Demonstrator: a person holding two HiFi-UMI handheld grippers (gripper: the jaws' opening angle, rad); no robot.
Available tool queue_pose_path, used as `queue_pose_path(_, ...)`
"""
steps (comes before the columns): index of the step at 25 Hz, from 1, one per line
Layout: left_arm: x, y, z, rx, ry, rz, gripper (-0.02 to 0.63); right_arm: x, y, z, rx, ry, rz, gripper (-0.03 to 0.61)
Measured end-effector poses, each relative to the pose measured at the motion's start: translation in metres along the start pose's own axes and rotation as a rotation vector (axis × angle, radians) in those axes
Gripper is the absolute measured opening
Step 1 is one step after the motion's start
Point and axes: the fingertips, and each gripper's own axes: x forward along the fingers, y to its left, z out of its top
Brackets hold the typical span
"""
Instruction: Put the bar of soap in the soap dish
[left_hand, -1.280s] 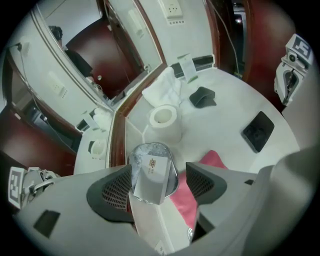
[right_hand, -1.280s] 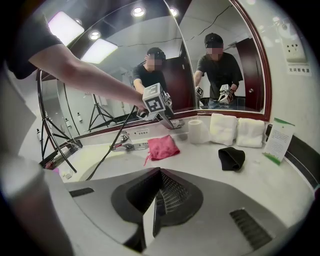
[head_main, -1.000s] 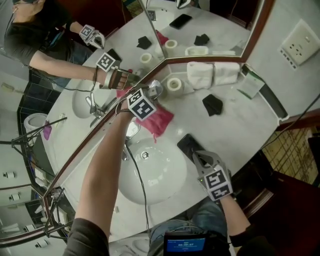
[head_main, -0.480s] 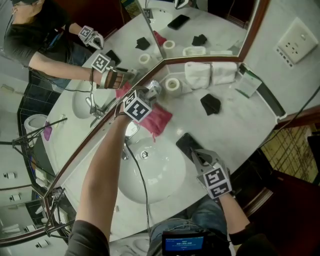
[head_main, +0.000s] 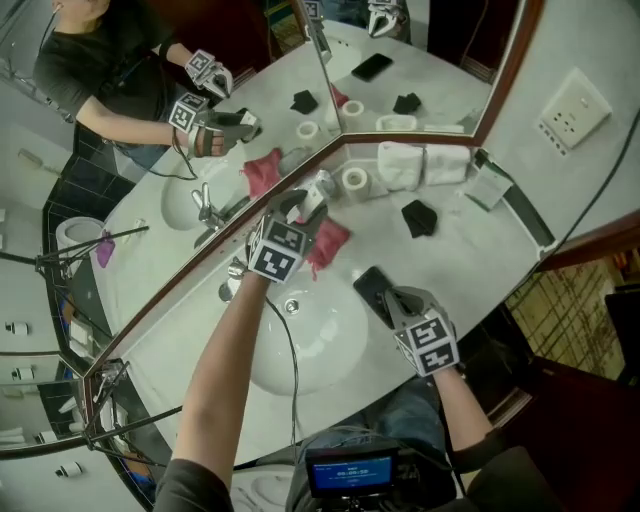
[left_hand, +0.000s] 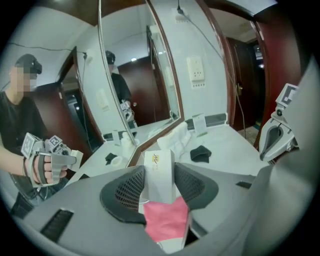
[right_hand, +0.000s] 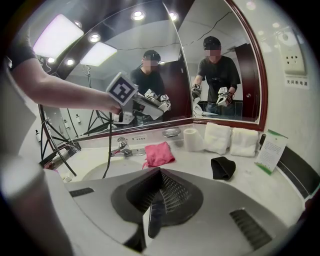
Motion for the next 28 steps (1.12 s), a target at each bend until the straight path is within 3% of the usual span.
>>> queue_pose_path(7, -0.090, -0.030, 0.030, -0.158, -0.203, 0.103, 0.196, -0.013, -0.003, 0.030, -0.027, -0.046, -0.012, 0.017)
queue_pose_path(13, -0.146, -0.058, 0.023, -0.231, -0.282, 0.183, 0.195, -0.028, -0.005, 0.034, -0.019, -0.059, -0.031, 0.017)
queue_pose_path(20, -0.152, -0.097, -0.003, -0.231, -0.221, 0.193, 0.195, -0.046, -0.020, 0.021, -0.009, -0.048, -0.078, 0.017)
queue_pose_path(28, -0.074, -0.161, 0.002, -0.150, -0.117, 0.075, 0.195, -0.067, -0.065, -0.002, 0.014, -0.029, -0.156, 0.017)
